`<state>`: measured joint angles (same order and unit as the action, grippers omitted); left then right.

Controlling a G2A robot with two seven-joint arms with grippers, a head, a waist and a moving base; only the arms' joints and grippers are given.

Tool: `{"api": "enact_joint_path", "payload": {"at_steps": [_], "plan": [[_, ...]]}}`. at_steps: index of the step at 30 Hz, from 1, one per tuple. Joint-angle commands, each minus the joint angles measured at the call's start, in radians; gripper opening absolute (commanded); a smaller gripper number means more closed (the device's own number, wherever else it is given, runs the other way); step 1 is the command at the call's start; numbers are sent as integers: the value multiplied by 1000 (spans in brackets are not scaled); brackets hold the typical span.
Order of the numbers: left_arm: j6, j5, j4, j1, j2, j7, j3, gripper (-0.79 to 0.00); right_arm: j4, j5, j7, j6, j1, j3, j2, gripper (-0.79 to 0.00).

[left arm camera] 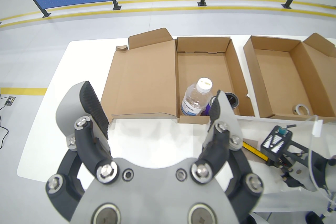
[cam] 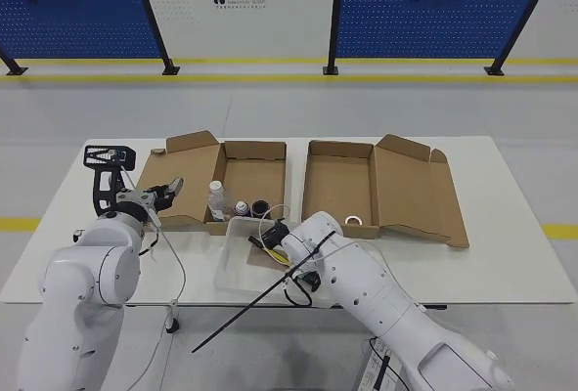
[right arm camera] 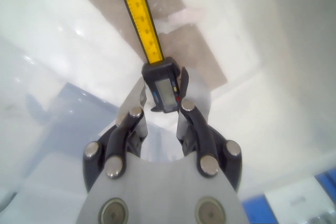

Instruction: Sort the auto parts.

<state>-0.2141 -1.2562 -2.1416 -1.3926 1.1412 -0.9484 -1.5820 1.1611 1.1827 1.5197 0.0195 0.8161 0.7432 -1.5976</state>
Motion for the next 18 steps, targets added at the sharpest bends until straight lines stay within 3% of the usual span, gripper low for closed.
{"api": "enact_joint_path", "payload": {"at_steps": [1, 4, 10, 18], "plan": [[0, 0, 0, 0, 0, 0, 0, 0, -2, -2, 1, -1, 1, 0, -1, -785], [0, 0, 0, 0, 0, 0, 0, 0, 0, -4, 4, -3, 2, 1, -1, -785], [0, 0, 0, 0, 0, 0, 0, 0, 4, 7, 16, -11, 5, -2, 0, -640], [0, 0, 0, 0, 0, 0, 0, 0, -2, 20, 16, -41, -9, -12, -1, -539]]}}
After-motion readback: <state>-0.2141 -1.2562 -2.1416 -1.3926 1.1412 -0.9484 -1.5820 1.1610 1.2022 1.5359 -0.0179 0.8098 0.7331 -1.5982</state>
